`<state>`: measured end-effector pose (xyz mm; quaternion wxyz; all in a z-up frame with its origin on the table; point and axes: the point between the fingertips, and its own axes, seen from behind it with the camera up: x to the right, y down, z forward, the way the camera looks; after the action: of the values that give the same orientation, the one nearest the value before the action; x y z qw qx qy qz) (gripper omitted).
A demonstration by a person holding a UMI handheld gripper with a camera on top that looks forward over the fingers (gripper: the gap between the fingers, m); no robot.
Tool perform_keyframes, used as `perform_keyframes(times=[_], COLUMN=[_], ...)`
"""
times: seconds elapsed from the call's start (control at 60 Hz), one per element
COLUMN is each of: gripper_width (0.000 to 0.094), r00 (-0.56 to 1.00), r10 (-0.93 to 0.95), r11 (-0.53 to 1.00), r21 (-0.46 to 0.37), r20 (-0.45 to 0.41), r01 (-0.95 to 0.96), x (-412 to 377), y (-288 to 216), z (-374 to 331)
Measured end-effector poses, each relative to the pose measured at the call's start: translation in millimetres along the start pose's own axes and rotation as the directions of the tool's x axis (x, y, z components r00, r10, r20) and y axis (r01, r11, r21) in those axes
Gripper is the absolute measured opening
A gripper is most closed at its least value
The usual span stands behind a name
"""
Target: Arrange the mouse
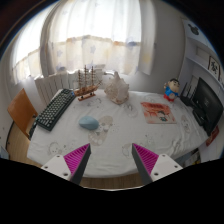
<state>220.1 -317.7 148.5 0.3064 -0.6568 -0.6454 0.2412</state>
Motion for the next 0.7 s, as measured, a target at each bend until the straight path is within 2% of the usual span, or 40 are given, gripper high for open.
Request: perform_keyframes(times=[0.233,0.567,0.7], gripper_width=[0.0852,0.0853,0.0853], r00=[1.0,0.992,0.99], r10=[-0.012,-0.038,-0.057], r11=[1.0,0.997,0.994], r21=[0.023,0.07,0.1], r20=[0.013,0.12,0.126], r01=[0.011,0.03,0.045], x=[-17,-74,-82], y=[2,-1,0], z=[24,60,82])
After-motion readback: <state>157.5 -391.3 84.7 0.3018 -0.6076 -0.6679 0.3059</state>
